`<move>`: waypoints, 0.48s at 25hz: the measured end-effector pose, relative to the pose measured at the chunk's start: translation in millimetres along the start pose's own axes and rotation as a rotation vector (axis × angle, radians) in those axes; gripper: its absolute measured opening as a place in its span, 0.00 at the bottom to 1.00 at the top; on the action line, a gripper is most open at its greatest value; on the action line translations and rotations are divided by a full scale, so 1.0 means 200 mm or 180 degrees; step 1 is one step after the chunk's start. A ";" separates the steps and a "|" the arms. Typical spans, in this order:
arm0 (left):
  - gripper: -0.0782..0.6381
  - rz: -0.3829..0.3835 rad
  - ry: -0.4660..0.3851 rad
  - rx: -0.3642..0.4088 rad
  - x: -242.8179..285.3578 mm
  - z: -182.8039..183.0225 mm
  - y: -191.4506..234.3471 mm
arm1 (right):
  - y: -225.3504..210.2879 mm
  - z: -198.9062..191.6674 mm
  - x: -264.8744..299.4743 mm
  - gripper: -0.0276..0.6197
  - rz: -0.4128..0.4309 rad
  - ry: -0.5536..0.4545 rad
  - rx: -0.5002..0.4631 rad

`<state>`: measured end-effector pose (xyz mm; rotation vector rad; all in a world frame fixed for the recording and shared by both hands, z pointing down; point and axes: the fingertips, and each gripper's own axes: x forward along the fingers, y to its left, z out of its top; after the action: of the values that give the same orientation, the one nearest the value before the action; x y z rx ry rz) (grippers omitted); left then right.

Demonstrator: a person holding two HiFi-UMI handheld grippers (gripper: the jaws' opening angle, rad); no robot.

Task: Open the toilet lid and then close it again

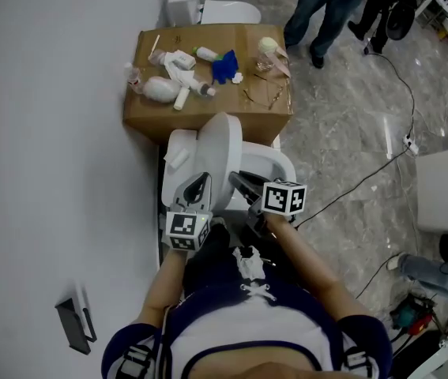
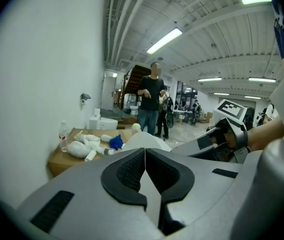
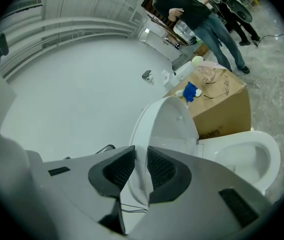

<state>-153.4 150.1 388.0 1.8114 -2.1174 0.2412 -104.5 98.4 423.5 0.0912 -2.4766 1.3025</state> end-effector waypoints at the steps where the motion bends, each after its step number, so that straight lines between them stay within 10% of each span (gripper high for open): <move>1: 0.12 -0.0032 0.0011 0.0006 0.01 0.00 -0.02 | -0.01 0.00 -0.01 0.14 -0.0019 -0.0008 -0.0007; 12: 0.12 -0.0348 0.0189 0.0099 0.16 -0.03 -0.20 | -0.17 0.00 -0.16 0.15 -0.0207 -0.0141 0.0142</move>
<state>-117.7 116.4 402.4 1.9066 -1.9781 0.2981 -67.1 76.4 439.3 0.2120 -2.4598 1.3426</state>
